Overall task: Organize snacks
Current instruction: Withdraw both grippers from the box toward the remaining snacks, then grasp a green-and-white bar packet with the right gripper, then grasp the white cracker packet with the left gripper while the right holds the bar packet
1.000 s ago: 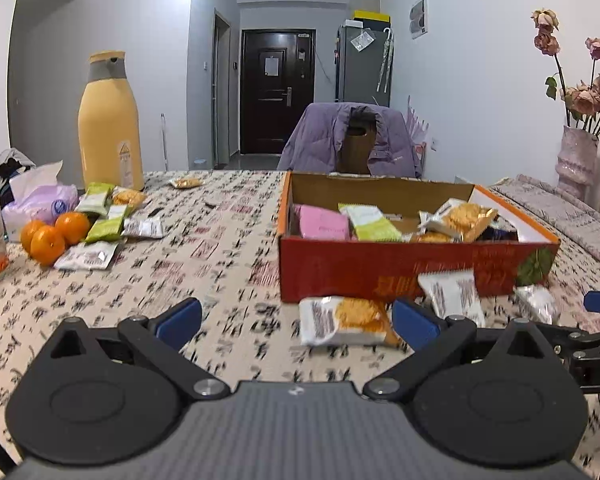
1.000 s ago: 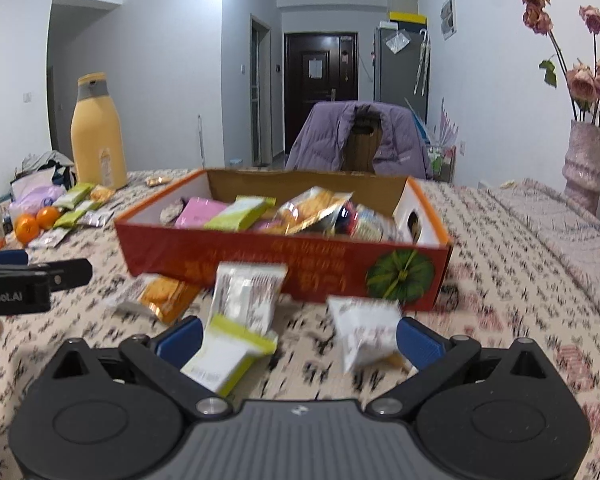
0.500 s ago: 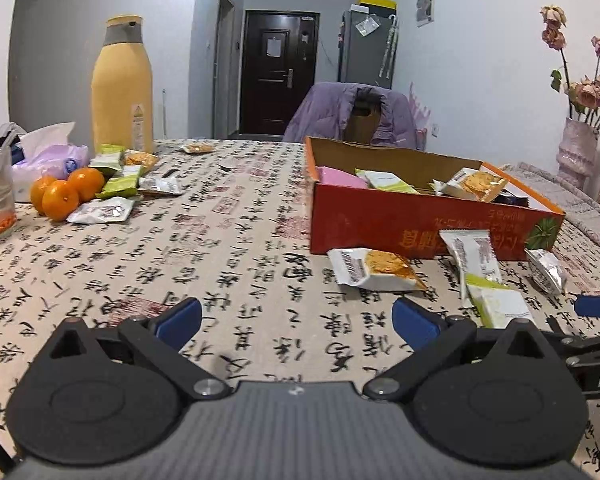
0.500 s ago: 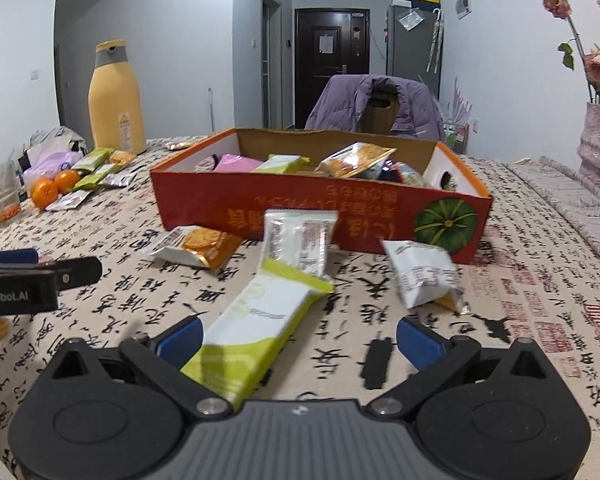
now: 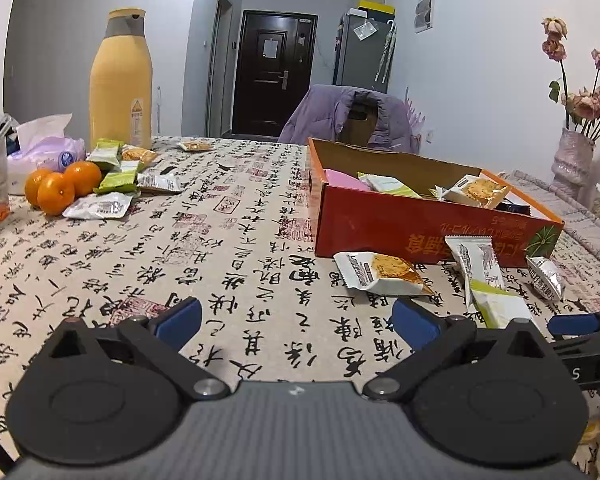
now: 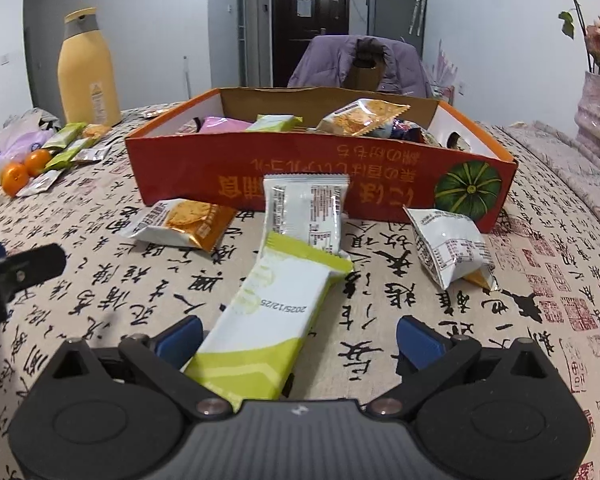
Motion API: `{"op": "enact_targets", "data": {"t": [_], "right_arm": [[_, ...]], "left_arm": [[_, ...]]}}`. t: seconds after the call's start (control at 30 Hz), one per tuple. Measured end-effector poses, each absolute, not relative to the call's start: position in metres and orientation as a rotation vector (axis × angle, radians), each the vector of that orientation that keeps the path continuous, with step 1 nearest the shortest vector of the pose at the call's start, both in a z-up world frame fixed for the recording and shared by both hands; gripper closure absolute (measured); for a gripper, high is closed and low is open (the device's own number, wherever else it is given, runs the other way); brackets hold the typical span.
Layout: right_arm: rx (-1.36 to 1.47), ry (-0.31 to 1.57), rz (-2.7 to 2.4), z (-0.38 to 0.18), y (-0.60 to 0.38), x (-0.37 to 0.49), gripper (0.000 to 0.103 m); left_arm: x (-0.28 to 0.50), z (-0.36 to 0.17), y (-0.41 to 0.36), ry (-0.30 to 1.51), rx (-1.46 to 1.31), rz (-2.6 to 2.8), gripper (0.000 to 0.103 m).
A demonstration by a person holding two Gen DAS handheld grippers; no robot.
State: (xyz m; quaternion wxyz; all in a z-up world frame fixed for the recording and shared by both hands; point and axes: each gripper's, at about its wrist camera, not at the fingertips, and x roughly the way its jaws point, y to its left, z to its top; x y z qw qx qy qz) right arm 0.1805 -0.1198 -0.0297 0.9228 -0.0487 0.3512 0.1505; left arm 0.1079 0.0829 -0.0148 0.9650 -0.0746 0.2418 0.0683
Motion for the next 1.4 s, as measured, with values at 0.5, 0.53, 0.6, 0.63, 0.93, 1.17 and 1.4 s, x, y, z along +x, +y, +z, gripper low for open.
{"op": "enact_targets", "data": {"t": [0.5, 0.53, 0.6, 0.63, 0.93, 1.17, 1.4], "right_arm": [[-0.121, 0.733, 0.357, -0.026, -0.136, 0.171, 0.007], [-0.121, 0.727, 0.366, -0.025, -0.137, 0.17, 0.01], [-0.125, 0.713, 0.377, -0.023, -0.136, 0.167, 0.03], [-0.124, 0.707, 0.387, -0.022, -0.136, 0.166, 0.037], [-0.115, 0.651, 0.385, -0.02, -0.138, 0.161, 0.069], [-0.104, 0.557, 0.383, -0.01, -0.15, 0.155, 0.07], [-0.082, 0.485, 0.375, 0.0, -0.164, 0.157, 0.071]], "left_arm": [[0.106, -0.017, 0.088, 0.496, -0.198, 0.122, 0.0], [0.106, -0.017, 0.088, 0.496, -0.199, 0.12, 0.0], [0.105, -0.017, 0.088, 0.496, -0.198, 0.119, 0.0], [0.105, -0.017, 0.088, 0.496, -0.198, 0.119, 0.0], [0.106, -0.017, 0.087, 0.498, -0.194, 0.12, 0.0], [0.108, -0.018, 0.085, 0.509, -0.183, 0.141, 0.0], [0.109, -0.018, 0.083, 0.515, -0.173, 0.164, 0.0]]}}
